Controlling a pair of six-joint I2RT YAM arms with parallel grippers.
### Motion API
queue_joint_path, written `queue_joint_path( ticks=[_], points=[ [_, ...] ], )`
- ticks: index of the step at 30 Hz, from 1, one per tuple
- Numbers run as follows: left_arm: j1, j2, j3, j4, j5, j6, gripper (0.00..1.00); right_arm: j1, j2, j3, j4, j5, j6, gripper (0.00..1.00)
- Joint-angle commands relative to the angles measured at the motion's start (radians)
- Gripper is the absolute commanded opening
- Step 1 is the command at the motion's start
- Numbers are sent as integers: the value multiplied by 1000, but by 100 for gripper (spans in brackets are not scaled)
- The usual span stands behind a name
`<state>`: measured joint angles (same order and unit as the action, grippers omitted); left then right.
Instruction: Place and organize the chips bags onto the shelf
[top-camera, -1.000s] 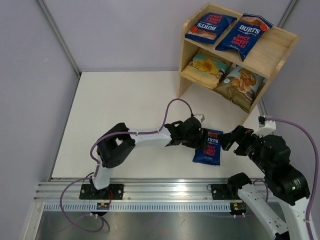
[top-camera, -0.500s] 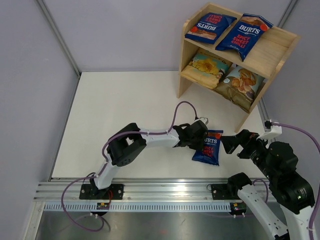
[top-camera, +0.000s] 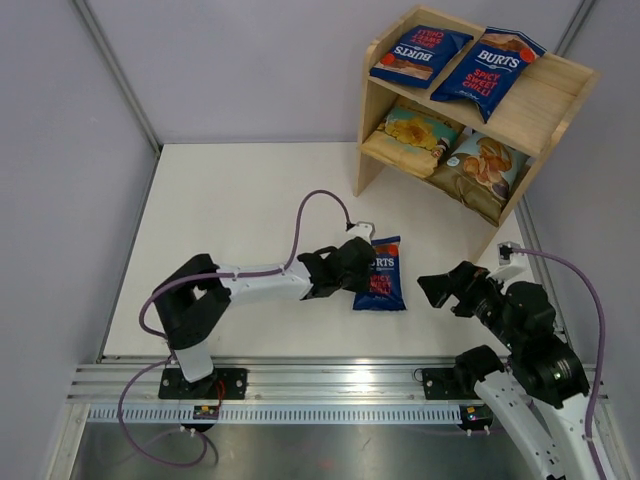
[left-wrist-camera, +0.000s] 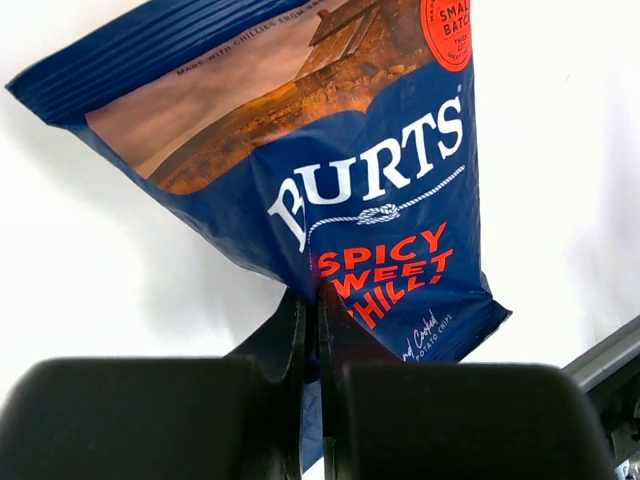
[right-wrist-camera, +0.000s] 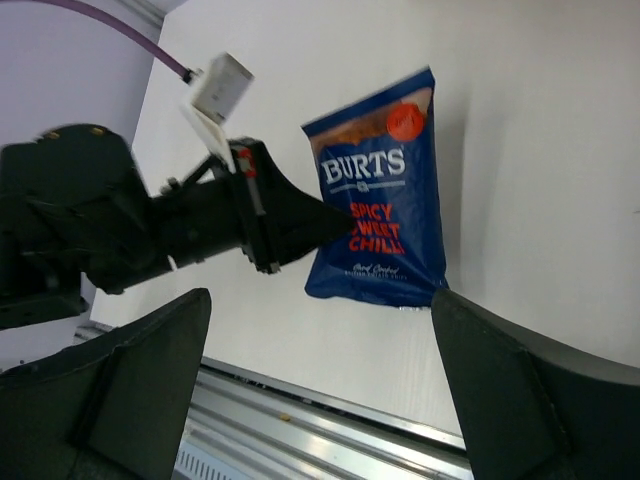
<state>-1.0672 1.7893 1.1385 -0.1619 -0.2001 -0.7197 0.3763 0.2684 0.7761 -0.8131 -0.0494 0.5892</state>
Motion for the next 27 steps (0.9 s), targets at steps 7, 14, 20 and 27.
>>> queue_joint_path(
  ticks=[7,14,20,27],
  points=[
    [53,-302,-109,104,-36,154,0,-2,25,-230,362,-251,159,100],
    [96,-477,-117,68,-13,163,0,-2,58,-507,811,-475,415,95],
    [98,-545,-88,42,10,99,0,4,178,-615,1240,-466,544,88],
    [96,-591,-77,67,-27,-13,0,157,279,-595,1462,-296,497,78]
  ],
)
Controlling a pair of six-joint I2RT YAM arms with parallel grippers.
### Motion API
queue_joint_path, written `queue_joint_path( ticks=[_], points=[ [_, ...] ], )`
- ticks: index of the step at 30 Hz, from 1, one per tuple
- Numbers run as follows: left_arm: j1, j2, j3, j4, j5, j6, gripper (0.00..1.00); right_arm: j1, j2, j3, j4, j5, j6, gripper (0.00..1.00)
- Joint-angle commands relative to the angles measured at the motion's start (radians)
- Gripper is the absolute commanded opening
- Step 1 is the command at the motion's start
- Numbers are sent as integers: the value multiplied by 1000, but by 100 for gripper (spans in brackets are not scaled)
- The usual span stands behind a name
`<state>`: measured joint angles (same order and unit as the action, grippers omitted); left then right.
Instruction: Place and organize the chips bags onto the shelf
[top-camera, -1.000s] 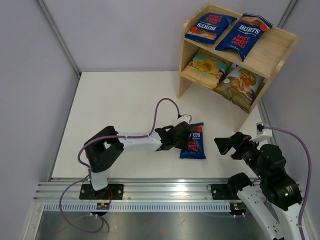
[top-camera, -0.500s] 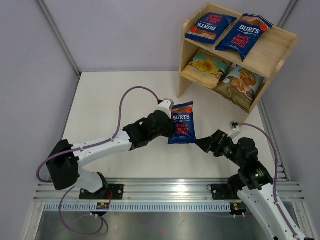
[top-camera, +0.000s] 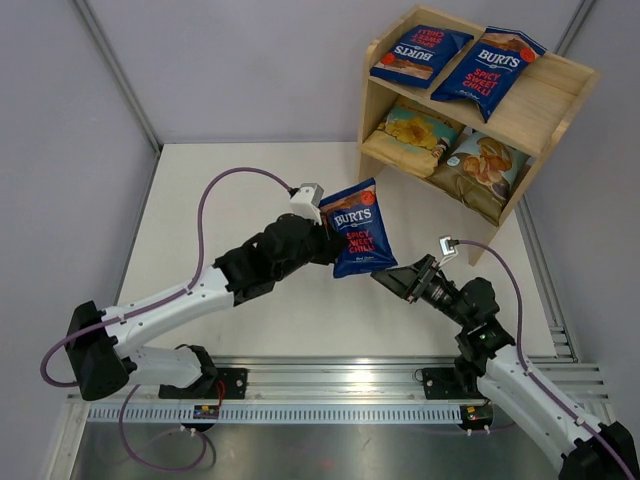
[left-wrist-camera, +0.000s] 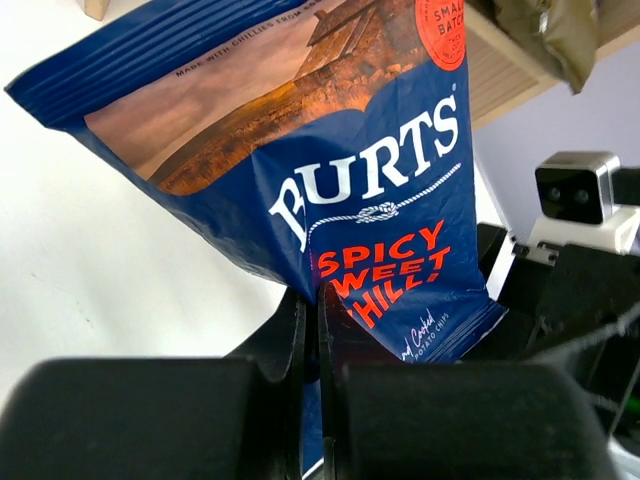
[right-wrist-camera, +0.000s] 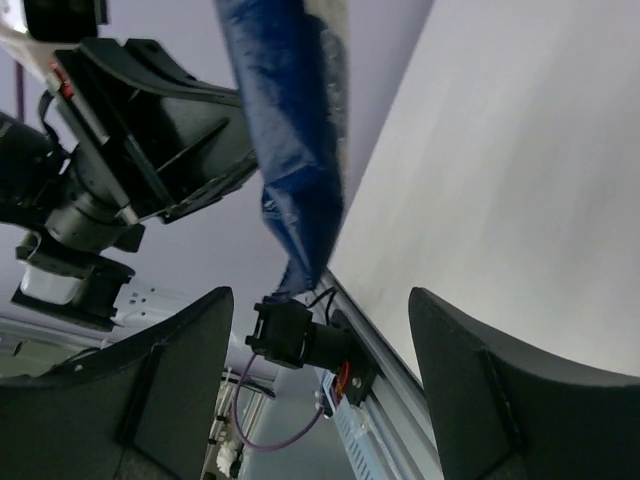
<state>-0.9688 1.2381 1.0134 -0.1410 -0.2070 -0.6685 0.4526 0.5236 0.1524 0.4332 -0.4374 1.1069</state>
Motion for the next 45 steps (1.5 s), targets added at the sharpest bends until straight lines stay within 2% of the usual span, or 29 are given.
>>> queue_joint_path(
  ticks=[1,4,8,12,19,22,27,29,31,38,39,41,42,43,44,45],
  points=[
    [-2,-40,53,49,-14,-72,0,105,38,38,219,117,-39,77],
    [-2,-28,80,55,-2,-75,0,187,134,79,275,166,-79,73],
    [-2,-19,90,73,43,-80,0,210,251,91,423,207,-65,56],
    [-2,-14,86,77,77,-88,0,216,305,102,479,284,-70,53],
    [-2,12,123,28,77,-23,0,218,299,113,512,353,-88,56],
    [-2,24,139,9,48,-6,0,216,299,121,509,316,-96,60],
    [-2,43,157,6,32,7,0,218,280,99,556,289,-74,62],
    [-2,50,168,6,41,17,0,218,250,93,549,311,-73,62],
    [-2,61,163,38,78,24,0,218,231,105,458,395,-70,61],
    [-2,61,174,34,98,30,0,218,210,95,388,508,-88,32],
    [-2,60,175,29,95,38,0,218,211,92,392,509,-88,24],
    [-2,52,186,21,89,52,1,218,216,93,403,499,-93,15],
    [-2,49,191,11,80,63,5,218,216,104,403,484,-97,8],
    [-2,46,191,8,75,69,9,218,219,108,403,476,-101,7],
    [-2,35,192,1,67,72,16,218,219,116,398,470,-102,6],
    [-2,31,203,-32,23,76,28,218,219,121,400,462,-102,6]
  ],
)
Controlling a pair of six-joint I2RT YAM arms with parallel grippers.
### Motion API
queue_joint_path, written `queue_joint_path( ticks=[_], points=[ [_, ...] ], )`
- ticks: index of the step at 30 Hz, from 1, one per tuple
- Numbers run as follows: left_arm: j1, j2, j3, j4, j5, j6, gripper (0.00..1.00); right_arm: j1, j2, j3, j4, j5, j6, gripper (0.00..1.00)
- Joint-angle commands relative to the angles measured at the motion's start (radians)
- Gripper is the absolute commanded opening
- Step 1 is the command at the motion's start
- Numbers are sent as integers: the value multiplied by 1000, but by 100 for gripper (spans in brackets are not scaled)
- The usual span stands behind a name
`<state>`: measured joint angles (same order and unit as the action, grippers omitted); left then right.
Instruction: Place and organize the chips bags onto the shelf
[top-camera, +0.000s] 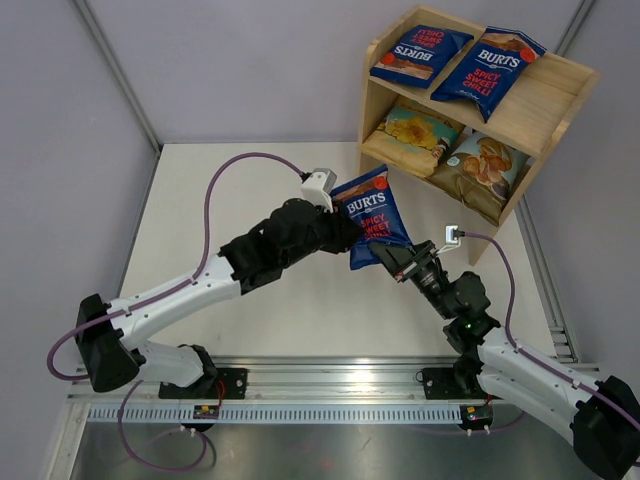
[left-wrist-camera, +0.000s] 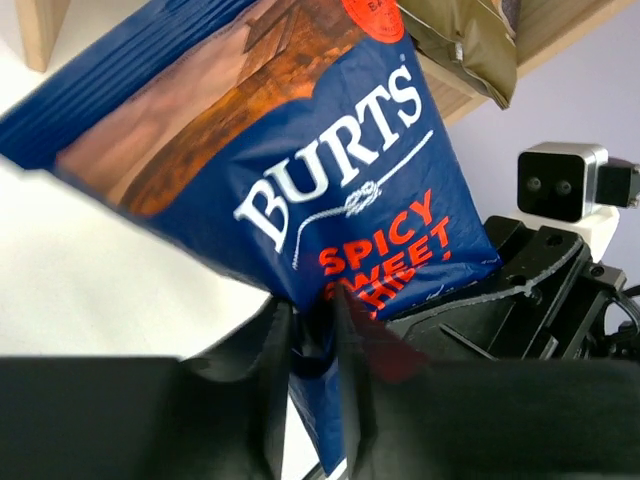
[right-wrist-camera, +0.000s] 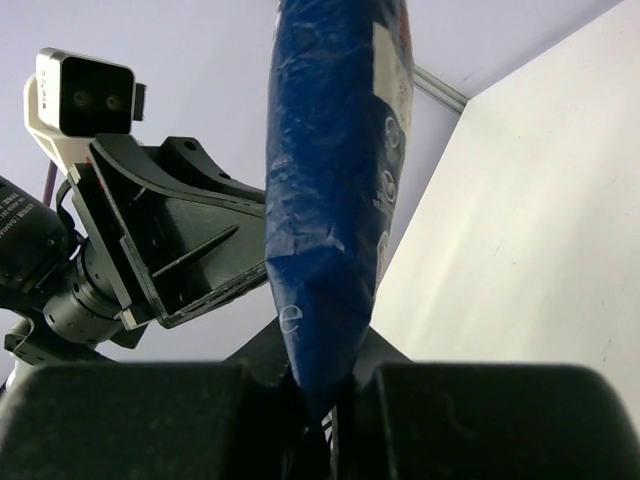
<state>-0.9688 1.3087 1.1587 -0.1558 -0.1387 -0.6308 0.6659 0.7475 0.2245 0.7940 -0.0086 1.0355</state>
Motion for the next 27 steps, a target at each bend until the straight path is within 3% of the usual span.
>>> queue_joint_path(
  ticks=[1,3,7,12,18,22,27],
  points=[
    [-2,-49,59,-31,-68,49,32,4,-7,64,37,27,-32,2],
    [-2,-95,46,-65,-151,59,43,4,-19,87,11,30,-41,0],
    [-1,-199,1,-126,-292,86,55,4,-49,122,-35,27,-57,0],
    [1,-313,-30,-275,-458,124,62,4,-66,177,-82,13,-45,0],
    [2,-430,-51,-433,-496,138,66,4,-53,323,-180,-28,-83,0],
    [2,-489,-42,-542,-481,164,68,4,-30,536,-327,33,-156,0],
    [2,-525,-22,-726,-460,198,85,3,70,845,-536,130,-222,0]
  ],
)
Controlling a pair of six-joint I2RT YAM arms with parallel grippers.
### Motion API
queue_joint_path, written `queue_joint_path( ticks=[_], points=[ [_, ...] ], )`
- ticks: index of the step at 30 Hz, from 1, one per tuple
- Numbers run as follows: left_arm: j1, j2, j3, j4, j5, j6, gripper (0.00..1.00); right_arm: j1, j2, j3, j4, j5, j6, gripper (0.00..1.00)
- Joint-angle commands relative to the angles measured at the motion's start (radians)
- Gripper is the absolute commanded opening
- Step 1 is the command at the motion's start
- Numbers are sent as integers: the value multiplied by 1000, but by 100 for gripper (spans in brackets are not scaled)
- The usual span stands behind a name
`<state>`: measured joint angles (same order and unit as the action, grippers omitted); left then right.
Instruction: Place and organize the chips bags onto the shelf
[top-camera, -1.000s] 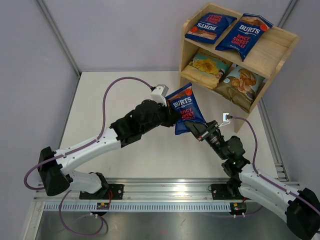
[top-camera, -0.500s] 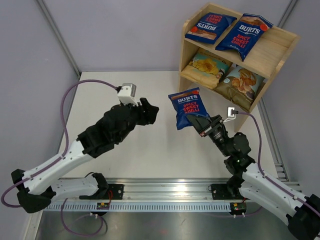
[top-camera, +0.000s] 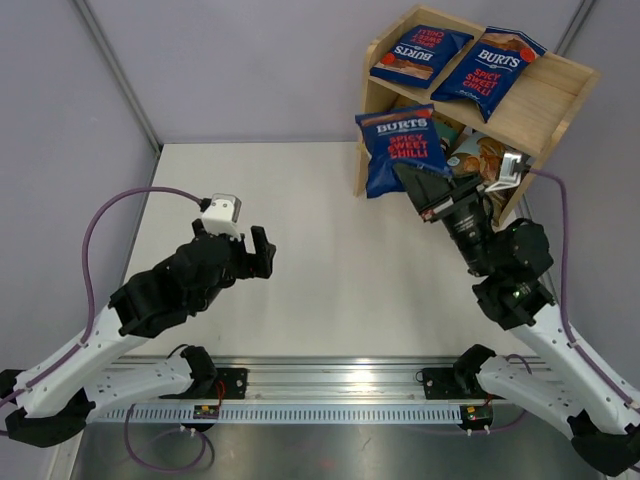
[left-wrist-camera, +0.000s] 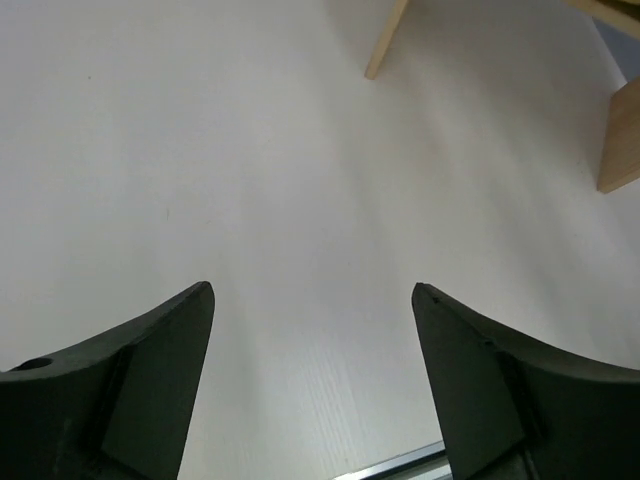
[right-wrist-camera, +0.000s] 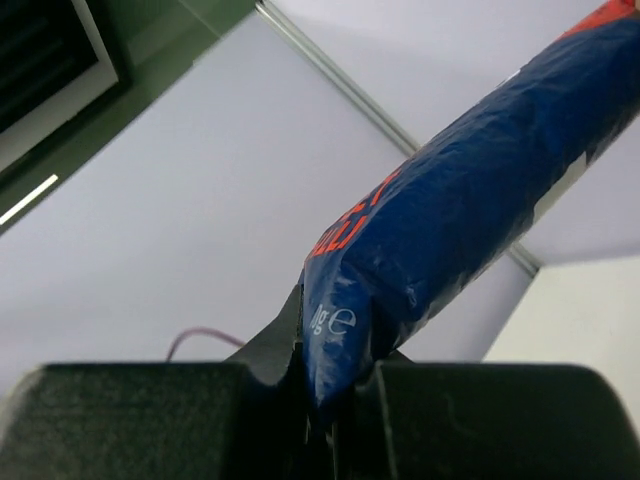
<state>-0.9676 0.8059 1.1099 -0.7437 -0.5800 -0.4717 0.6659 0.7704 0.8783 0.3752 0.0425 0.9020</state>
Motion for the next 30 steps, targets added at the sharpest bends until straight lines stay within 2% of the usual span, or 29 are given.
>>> queue_joint_path(
  ticks=[1,2,4,8,10,15,18,26,30],
  points=[
    [1,-28,22,-157,-12,45,88,3,93,246,-157,95,-118,0],
    [1,-39,15,-167,-3,53,99,1,118,296,-212,114,-136,0],
    [1,-82,-42,-151,41,105,99,-29,195,437,-278,143,-138,0],
    [1,-128,-126,-100,85,153,99,-239,338,643,-348,-18,-43,0],
    [1,-145,-157,-85,81,151,99,-308,375,706,-349,0,-49,0],
    [1,-159,-205,-66,152,156,99,-377,449,844,-368,89,-130,0],
    [1,-151,-211,-57,189,168,99,-449,483,857,-369,95,-94,0],
    [1,-194,-223,-43,213,182,99,-600,478,766,-288,140,-14,0],
    [1,-197,-225,-39,218,185,99,-631,432,641,-237,227,11,0]
  ],
)
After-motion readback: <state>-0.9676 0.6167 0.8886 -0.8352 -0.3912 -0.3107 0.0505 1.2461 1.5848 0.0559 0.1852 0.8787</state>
